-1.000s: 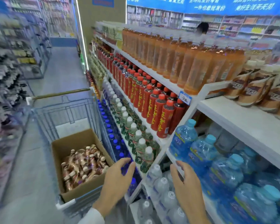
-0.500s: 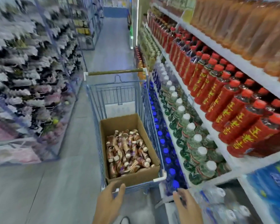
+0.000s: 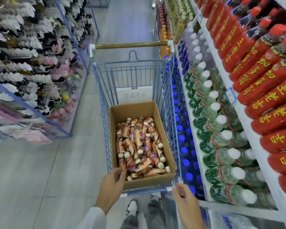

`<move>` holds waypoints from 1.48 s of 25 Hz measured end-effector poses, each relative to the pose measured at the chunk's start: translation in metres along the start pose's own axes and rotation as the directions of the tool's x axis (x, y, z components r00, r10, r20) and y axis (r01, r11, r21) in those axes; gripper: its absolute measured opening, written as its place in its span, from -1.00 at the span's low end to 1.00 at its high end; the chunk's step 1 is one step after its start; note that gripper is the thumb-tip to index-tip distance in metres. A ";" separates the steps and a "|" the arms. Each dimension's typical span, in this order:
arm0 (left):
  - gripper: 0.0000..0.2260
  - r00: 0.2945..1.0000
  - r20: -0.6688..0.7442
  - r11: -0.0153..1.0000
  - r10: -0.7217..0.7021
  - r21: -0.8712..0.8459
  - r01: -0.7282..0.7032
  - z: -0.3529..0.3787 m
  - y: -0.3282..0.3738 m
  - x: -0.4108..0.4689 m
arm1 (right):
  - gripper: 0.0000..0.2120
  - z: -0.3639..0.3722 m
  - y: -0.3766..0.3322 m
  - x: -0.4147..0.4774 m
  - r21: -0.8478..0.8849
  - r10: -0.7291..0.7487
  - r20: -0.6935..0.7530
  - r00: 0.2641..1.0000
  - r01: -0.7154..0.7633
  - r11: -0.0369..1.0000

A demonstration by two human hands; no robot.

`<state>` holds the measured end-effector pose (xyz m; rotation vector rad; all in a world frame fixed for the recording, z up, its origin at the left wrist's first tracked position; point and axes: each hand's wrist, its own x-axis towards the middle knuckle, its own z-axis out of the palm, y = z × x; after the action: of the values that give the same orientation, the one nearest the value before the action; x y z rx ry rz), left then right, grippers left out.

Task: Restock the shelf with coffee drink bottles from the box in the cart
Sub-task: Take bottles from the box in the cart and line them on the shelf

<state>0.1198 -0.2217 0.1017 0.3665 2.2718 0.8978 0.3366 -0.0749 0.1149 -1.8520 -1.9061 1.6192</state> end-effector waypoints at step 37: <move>-0.53 0.966 0.230 0.982 -0.118 0.170 0.079 -0.043 0.033 0.233 | -0.69 0.068 -0.107 0.183 -0.258 -0.026 0.335 0.942 0.118 0.959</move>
<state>-0.0814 -0.1096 0.0370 0.4051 2.1218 0.5878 0.1635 0.0458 0.0433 -1.6491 -2.4180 1.8152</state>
